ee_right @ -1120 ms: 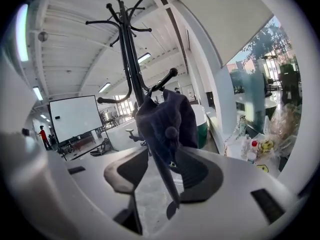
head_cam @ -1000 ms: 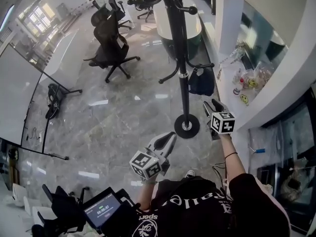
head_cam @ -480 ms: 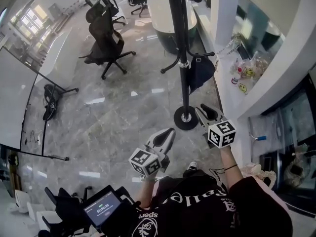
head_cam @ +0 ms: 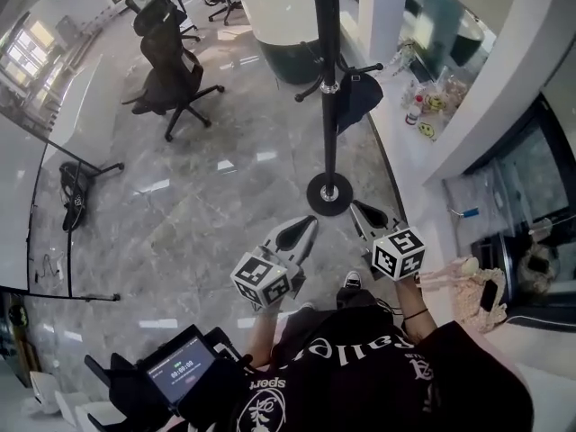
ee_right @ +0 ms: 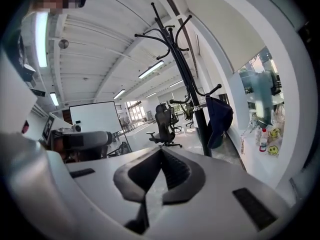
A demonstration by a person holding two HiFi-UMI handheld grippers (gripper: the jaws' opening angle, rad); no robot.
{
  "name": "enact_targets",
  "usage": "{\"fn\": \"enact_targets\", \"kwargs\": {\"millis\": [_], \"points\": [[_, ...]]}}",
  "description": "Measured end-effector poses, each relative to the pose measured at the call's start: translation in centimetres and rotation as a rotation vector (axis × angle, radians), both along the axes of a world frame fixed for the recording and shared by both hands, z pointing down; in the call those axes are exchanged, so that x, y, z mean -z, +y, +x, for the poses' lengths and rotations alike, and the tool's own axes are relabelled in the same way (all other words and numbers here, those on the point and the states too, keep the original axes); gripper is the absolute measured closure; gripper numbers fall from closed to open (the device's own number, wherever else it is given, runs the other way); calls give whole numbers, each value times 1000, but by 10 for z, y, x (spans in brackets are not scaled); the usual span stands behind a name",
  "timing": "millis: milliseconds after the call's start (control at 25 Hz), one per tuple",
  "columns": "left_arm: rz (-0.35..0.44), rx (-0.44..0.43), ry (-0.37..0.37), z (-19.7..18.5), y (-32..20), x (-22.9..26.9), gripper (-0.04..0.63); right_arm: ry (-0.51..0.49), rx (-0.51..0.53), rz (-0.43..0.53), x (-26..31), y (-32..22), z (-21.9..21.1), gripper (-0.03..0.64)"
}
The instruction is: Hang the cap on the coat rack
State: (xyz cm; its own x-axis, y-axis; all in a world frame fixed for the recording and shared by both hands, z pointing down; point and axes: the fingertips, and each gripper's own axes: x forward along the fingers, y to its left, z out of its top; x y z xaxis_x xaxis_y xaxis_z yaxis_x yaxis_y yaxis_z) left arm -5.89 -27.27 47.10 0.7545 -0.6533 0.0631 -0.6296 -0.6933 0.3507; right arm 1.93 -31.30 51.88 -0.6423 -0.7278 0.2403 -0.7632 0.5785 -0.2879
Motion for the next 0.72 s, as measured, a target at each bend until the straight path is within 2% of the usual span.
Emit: {"fn": "enact_targets", "kwargs": {"millis": [280, 720], "points": [[22, -50, 0, -51, 47, 4, 591, -72, -54, -1, 12, 60, -55, 601], [-12, -151, 22, -118, 127, -9, 591, -67, -123, -20, 3, 164, -128, 601]]}}
